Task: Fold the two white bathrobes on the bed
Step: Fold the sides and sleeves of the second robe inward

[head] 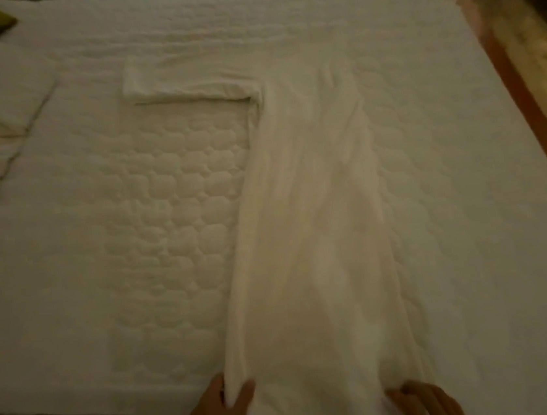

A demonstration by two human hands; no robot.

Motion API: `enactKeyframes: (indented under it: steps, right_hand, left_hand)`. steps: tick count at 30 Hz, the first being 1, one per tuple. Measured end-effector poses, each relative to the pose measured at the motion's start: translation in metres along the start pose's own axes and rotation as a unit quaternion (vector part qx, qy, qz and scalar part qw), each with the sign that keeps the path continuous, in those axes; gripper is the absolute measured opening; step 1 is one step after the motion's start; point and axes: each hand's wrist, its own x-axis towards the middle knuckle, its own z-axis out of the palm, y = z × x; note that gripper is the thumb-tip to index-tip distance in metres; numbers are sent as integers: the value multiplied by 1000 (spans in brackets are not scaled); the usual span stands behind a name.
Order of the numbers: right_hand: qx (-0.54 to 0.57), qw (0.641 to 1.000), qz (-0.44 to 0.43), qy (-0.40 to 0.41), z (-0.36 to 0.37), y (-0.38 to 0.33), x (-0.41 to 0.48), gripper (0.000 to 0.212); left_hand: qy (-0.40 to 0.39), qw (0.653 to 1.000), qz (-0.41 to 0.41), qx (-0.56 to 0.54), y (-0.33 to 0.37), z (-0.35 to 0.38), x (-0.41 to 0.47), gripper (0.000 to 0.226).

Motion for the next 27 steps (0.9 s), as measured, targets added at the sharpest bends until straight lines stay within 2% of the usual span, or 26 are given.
enactKeyframes:
  steps: [1,3,5,7,9,10,11,12,13,14,15,17,18,20,22,24,26,27]
  right_hand:
    - [-16,999,2,-30,-4,1,2,33]
    - [7,999,8,-53,-10,3,1,22]
    - [48,984,66,-160,-15,0,-2,22]
    - [65,963,99,-241,-7,-2,-15,25]
    - [22,956,110,-270,8,11,-37,14]
    - [-10,959,108,-262,6,13,-40,20]
    - [-4,963,116,-243,-2,10,-30,37]
    - [33,970,161,-177,-11,0,-13,48]
    - [81,961,231,-132,-25,-11,3,42]
    - [103,960,256,-41,-30,-19,17,29]
    - [130,949,286,16,-28,-22,29,29]
    - [180,888,418,-62,-25,-20,55,61]
    - [202,863,448,-118,-23,-20,64,70]
    - [237,833,459,-200,-23,-24,69,74]
    - [251,820,472,-203,-24,-24,59,65]
    - [222,824,475,-216,-30,-24,38,56]
    - [142,835,456,-274,-35,-23,24,49]
    - [128,824,462,-300,-36,-21,21,45]
  left_hand:
    - [-1,1000,9,-1,-2,-2,0,24]
    - [11,1000,5,-18,-12,-4,0,18]
    - [40,999,-11,-26,-24,-10,0,24]
    - [42,999,-6,19,-35,-15,4,33]
    - [33,997,9,62,-43,-17,10,32]
    - [37,997,31,68,-43,-16,13,28]
    - [47,995,59,63,-38,-16,16,30]
    - [53,993,87,52,-30,-14,21,41]
    - [52,993,98,38,-18,-13,25,54]
    - [48,993,101,23,-7,-11,30,60]
    - [35,995,94,18,5,-11,36,62]
    - [-6,996,75,39,23,-11,45,61]
    - [-39,996,67,45,27,-13,49,59]
    - [-143,987,54,42,27,-21,48,64]
    - [-231,971,43,49,12,-29,42,77]
    - [-211,976,38,40,-10,-31,34,74]
    - [-144,989,36,28,-22,-30,27,60]
    - [-131,990,38,45,-23,-30,27,56]
